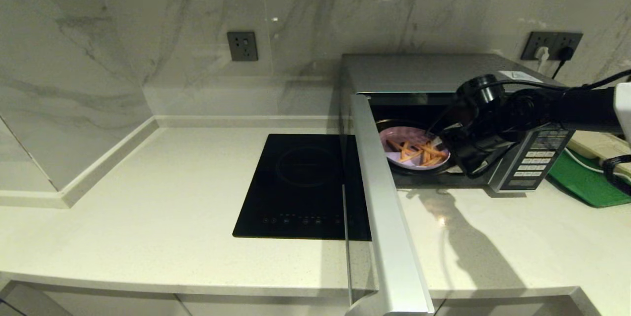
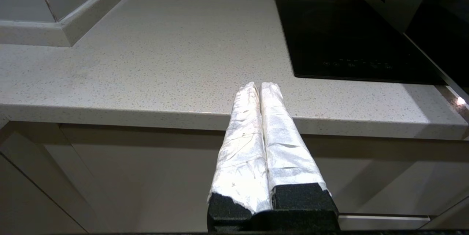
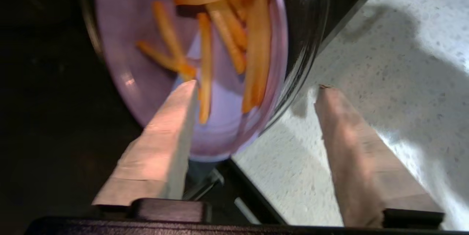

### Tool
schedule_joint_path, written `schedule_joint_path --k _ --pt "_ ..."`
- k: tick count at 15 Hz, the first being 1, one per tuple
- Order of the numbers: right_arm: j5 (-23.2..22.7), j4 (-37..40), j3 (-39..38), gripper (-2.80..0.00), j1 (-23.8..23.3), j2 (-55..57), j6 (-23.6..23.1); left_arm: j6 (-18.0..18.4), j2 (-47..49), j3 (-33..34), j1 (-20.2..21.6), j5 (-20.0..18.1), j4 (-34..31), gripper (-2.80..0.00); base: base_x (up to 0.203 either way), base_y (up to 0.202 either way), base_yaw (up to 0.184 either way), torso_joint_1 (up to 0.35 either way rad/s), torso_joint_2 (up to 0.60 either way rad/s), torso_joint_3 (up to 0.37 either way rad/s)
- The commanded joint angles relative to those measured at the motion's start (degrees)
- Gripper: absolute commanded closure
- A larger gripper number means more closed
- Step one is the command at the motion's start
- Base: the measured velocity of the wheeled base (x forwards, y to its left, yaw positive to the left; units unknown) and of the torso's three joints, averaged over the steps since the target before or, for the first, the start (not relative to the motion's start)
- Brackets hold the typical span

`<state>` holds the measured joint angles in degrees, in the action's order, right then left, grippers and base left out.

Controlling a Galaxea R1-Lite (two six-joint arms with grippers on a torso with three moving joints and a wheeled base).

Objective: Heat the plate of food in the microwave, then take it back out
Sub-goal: Close the microwave oven

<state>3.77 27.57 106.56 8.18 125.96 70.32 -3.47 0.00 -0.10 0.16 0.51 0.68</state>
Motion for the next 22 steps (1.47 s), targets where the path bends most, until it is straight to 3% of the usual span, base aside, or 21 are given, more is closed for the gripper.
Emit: schedule_joint_path --k 1,3,6,7,8,10,13,18,20,22 --pt "-0.17 2.65 -0.43 -2.80 0.17 -5.48 0.40 -0.05 0.00 0.01 0.02 0.02 0.02 0.00 0.000 0.000 0.000 0.000 0.00 0.000" --pt "-1.08 5.56 -3.57 -2.80 0.65 -10.60 0.32 -0.05 0.00 0.01 0.02 0.02 0.02 0.00 0.000 0.000 0.000 0.000 0.00 0.000" --pt "-5.04 6.43 -15.31 -2.80 2.15 -22.32 -0.70 -0.05 0.00 0.01 0.02 0.02 0.02 0.00 0.000 0.000 0.000 0.000 0.00 0.000" --pt "-5.88 6.52 -19.17 -2.31 3.17 -27.12 -1.64 -0.05 0.00 0.01 0.02 0.02 0.02 0.00 0.000 0.000 0.000 0.000 0.00 0.000" --pt "-6.35 6.65 -22.51 0.00 4.49 -31.93 -3.04 -0.05 0.00 0.01 0.02 0.02 0.02 0.00 0.000 0.000 0.000 0.000 0.00 0.000" --pt "-6.96 8.38 -27.47 0.00 7.16 -41.49 -6.92 -0.05 0.00 0.01 0.02 0.02 0.02 0.00 0.000 0.000 0.000 0.000 0.00 0.000" --pt "-7.17 18.88 -28.69 0.00 10.95 -48.47 -15.99 -0.05 0.00 0.01 0.02 0.02 0.02 0.00 0.000 0.000 0.000 0.000 0.00 0.000" --pt "-4.18 31.50 -5.96 0.00 18.81 -41.84 -20.27 -0.05 0.00 0.01 0.02 0.02 0.02 0.00 0.000 0.000 0.000 0.000 0.00 0.000" --pt "-0.90 35.67 4.36 0.00 25.89 -36.43 -21.15 -0.05 0.00 0.01 0.02 0.02 0.02 0.00 0.000 0.000 0.000 0.000 0.00 0.000" --pt "5.42 36.64 7.15 0.00 36.15 -31.92 -23.93 -0.05 0.00 0.01 0.02 0.02 0.02 0.00 0.000 0.000 0.000 0.000 0.00 0.000"
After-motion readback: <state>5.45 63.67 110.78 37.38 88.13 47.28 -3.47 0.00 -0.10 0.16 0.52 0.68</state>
